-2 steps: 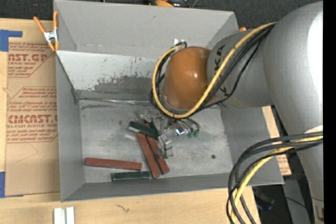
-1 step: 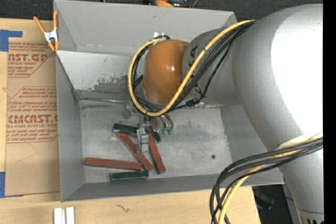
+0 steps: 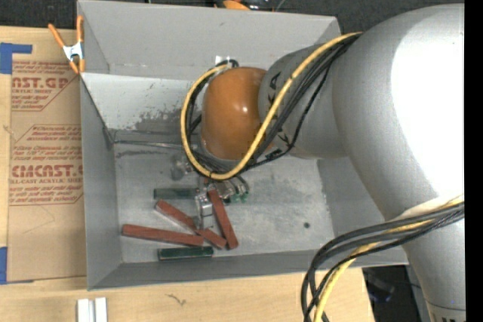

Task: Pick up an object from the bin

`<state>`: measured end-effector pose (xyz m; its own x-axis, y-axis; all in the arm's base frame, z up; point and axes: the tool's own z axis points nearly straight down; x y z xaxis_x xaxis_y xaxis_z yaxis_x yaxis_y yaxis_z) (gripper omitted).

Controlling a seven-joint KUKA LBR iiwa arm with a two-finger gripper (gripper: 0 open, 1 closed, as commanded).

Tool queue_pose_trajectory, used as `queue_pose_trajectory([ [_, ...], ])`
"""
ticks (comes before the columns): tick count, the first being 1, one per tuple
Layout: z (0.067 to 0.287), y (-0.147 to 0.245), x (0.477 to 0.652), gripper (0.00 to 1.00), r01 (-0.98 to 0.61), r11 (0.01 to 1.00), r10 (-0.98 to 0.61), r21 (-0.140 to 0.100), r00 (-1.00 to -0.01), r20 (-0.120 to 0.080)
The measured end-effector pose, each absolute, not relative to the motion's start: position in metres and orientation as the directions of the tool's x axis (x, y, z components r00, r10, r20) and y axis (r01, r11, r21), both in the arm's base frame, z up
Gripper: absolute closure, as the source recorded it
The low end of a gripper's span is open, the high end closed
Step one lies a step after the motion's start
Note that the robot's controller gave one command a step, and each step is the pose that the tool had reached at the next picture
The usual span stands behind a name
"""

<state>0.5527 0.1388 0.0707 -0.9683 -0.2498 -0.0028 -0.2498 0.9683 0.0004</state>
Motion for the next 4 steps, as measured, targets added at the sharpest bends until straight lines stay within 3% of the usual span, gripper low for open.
queue_pose_trajectory([
  [1, 0.073, 0.139, 0.554, 1.00, -0.249, 0.968, -0.249, 0.001, -0.968, -0.005],
  [2, 0.071, 0.139, 0.553, 0.00, -0.249, 0.968, -0.249, 0.001, -0.968, -0.004],
  [3, 0.079, 0.186, 0.520, 0.00, -0.464, 0.886, -0.464, 0.003, -0.886, -0.001],
  [4, 0.069, 0.140, 0.559, 0.00, -0.605, 0.796, -0.605, -0.002, -0.796, -0.002],
])
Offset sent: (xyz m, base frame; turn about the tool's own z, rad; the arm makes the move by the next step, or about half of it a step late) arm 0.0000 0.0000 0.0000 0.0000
